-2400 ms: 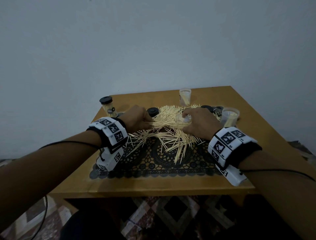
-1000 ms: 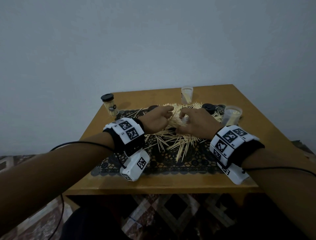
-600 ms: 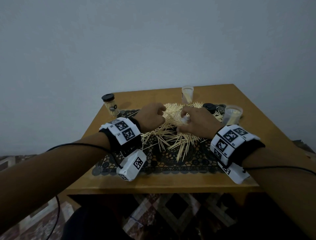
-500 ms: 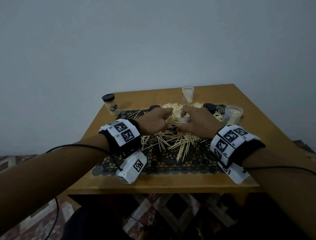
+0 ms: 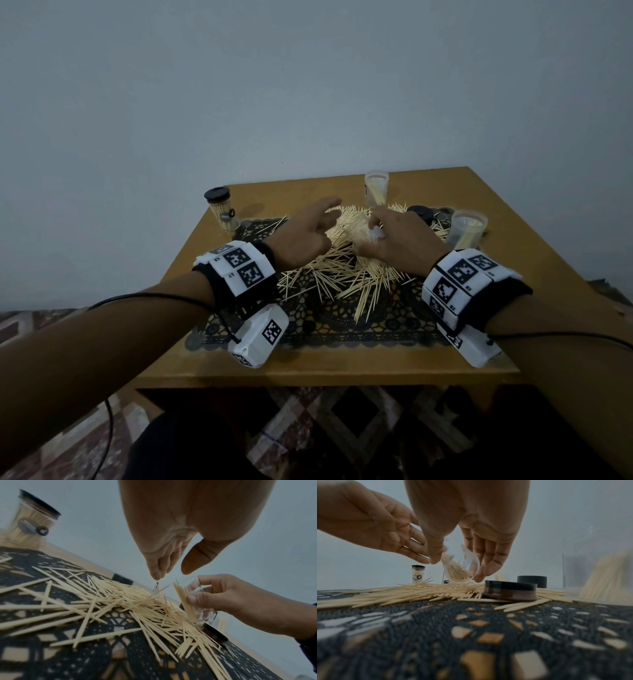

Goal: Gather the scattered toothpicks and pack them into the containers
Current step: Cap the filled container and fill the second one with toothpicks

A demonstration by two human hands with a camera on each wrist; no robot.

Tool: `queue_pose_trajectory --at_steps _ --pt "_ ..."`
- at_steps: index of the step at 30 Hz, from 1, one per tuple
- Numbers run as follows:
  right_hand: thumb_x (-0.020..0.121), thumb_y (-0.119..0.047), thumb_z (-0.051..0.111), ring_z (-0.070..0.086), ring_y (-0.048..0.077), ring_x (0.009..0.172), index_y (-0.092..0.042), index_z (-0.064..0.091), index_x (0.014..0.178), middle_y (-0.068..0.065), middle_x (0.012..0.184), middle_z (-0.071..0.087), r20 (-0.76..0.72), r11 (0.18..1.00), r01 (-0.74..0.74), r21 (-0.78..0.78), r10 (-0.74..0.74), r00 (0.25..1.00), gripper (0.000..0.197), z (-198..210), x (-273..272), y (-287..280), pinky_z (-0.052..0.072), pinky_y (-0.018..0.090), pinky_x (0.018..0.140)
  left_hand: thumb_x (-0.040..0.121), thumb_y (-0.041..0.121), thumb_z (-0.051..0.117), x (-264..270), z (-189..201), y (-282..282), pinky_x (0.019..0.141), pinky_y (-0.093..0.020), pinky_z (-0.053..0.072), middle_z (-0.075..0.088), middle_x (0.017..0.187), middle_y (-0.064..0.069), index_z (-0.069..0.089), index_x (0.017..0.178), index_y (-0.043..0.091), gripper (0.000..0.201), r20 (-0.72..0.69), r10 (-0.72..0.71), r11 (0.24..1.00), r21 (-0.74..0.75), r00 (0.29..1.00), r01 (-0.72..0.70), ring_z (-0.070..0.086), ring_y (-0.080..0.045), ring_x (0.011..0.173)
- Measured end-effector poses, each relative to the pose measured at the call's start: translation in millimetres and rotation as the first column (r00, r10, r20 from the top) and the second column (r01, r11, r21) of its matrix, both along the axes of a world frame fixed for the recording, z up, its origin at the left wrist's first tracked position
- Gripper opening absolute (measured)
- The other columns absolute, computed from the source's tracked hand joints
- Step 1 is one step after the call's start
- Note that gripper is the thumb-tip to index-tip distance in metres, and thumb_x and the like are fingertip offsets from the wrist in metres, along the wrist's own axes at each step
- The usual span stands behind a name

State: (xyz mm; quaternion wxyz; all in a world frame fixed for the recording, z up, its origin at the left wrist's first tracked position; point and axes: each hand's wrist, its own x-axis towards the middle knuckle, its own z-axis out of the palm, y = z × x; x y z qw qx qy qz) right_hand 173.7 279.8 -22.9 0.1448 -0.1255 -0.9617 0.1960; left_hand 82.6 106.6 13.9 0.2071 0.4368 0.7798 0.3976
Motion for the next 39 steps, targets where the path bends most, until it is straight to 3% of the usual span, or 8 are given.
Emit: queue_pose_trajectory --at_steps 4,8,12,15,20,28,35,39 --pt "0.081 -0.046 0.073 0.062 0.023 0.075 -0.013 0.048 0.108 0.007 0.091 0.064 -0.016 1.0 0.013 -0.026 -0.014 1.0 0.049 3 3 -2 0.053 0.039 0.069 0.084 -0.008 0.052 -15 -4 -7 0.102 -0.039 0.045 0.052 0.137 -0.011 0.039 0.137 0.013 0.059 -0.186 0.081 0.995 -0.035 0.979 -0.089 0.05 -0.022 0.126" --pt "0.081 -0.043 0.073 0.063 0.022 0.08 -0.012 0.049 0.115 0.006 0.098 0.064 -0.024 0.999 0.03 -0.036 -0.031 0.999 0.052 5 4 -4 0.053 0.037 0.07 0.089 0.014 0.061 -26 -1 -19 0.089 -0.024 0.038 0.052 0.136 -0.01 0.038 0.141 0.015 0.058 -0.523 -0.027 0.923 -0.341 0.852 -0.179 0.051 -0.025 0.12" --pt "0.082 -0.042 0.073 0.061 0.022 0.081 -0.012 0.049 0.117 0.007 0.103 0.064 -0.03 0.999 0.046 -0.013 -0.047 0.998 0.052 6 4 -3 0.046 0.031 0.064 0.077 0.066 0.063 -42 -6 -31 0.107 -0.037 0.036 0.036 0.151 -0.009 0.02 0.149 0.014 0.098 -0.455 -0.101 0.672 -0.687 0.885 -0.276 0.04 -0.028 0.134" --pt "0.081 -0.041 0.074 0.061 0.021 0.082 -0.012 0.049 0.117 0.007 0.106 0.064 -0.032 0.999 0.043 -0.03 -0.044 0.999 0.052 6 4 -3 0.043 0.029 0.064 0.069 0.073 0.064 -44 -20 -33 0.104 -0.04 0.042 0.047 0.142 -0.01 0.031 0.143 0.01 0.102 -0.418 -0.135 0.604 -0.753 0.898 -0.26 0.049 -0.027 0.124" --pt "0.081 -0.042 0.073 0.061 0.021 0.083 -0.013 0.049 0.115 0.007 0.105 0.064 -0.021 0.999 0.046 -0.023 -0.046 0.999 0.051 6 4 -3 0.046 0.031 0.066 0.076 0.051 0.073 -39 -23 -27 0.081 -0.035 0.048 0.06 0.113 -0.009 0.054 0.114 0.005 0.063 -0.531 -0.117 0.699 -0.645 0.839 -0.311 0.055 -0.023 0.097" --pt "0.081 -0.042 0.073 0.063 0.024 0.084 -0.011 0.049 0.118 0.008 0.106 0.065 -0.021 0.999 0.023 -0.028 -0.024 1.0 0.054 5 4 -4 0.054 0.038 0.075 0.077 0.02 0.078 -30 -25 -20 0.075 -0.021 0.042 0.068 0.107 -0.006 0.067 0.109 0.009 0.036 -0.578 -0.1 0.874 -0.439 0.81 -0.206 0.06 -0.018 0.095" --pt "0.08 -0.043 0.074 0.063 0.025 0.085 -0.013 0.049 0.12 0.009 0.107 0.065 -0.017 0.999 0.022 -0.042 -0.022 1.0 0.056 5 4 -3 0.054 0.041 0.076 0.088 0.019 0.067 -35 -17 -30 0.075 -0.022 0.044 0.07 0.099 0.0 0.07 0.1 0.012 0.014 -0.544 -0.015 0.956 -0.253 0.839 -0.148 0.061 -0.012 0.085" --pt "0.08 -0.043 0.074 0.064 0.024 0.085 -0.013 0.049 0.12 0.009 0.107 0.065 -0.014 0.999 0.021 -0.044 -0.021 1.0 0.056 4 3 -4 0.055 0.042 0.076 0.091 0.014 0.058 -51 -1 -50 0.072 -0.025 0.04 0.063 0.099 -0.006 0.066 0.105 0.007 0.017 -0.613 0.037 0.878 -0.358 0.79 -0.319 0.054 -0.017 0.085"
